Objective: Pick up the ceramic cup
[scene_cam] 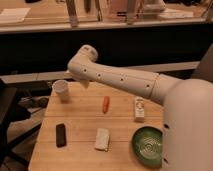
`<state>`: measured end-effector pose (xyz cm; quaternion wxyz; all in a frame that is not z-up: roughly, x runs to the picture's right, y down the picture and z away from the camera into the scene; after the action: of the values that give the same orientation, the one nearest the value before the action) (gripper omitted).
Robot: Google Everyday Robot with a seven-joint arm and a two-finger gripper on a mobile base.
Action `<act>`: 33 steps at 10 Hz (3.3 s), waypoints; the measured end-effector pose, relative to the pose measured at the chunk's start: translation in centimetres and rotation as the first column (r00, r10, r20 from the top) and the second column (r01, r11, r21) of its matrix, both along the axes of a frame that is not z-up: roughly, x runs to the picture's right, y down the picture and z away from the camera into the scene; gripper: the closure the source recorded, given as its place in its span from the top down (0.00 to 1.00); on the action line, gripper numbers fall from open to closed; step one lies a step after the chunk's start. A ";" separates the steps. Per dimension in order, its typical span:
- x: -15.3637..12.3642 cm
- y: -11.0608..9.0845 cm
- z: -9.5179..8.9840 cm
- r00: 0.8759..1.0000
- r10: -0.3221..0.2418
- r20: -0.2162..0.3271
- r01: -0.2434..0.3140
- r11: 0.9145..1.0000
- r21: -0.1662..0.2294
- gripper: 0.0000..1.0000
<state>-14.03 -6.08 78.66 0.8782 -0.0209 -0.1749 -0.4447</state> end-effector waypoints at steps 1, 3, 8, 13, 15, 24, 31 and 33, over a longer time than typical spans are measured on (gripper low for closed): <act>-0.1 0.0 0.3 1.000 -0.007 0.011 0.007 1.000 -0.004 0.80; -1.5 1.0 1.6 0.998 -0.031 0.051 0.032 0.999 -0.018 0.80; -3.4 1.5 4.0 0.992 -0.066 0.109 0.070 0.997 -0.033 0.80; -4.9 2.3 6.4 0.984 -0.100 0.147 0.107 0.993 -0.039 0.80; -5.0 2.2 7.0 0.982 -0.113 0.153 0.119 0.992 -0.036 0.80; -6.5 4.7 10.6 0.962 -0.171 0.211 0.188 0.980 -0.060 0.80; -7.2 6.2 12.5 0.952 -0.201 0.230 0.223 0.972 -0.075 0.80; -7.1 6.9 13.2 0.951 -0.205 0.230 0.228 0.970 -0.078 0.80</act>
<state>-21.12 0.84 91.83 0.7970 -0.0363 -0.2905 -0.5282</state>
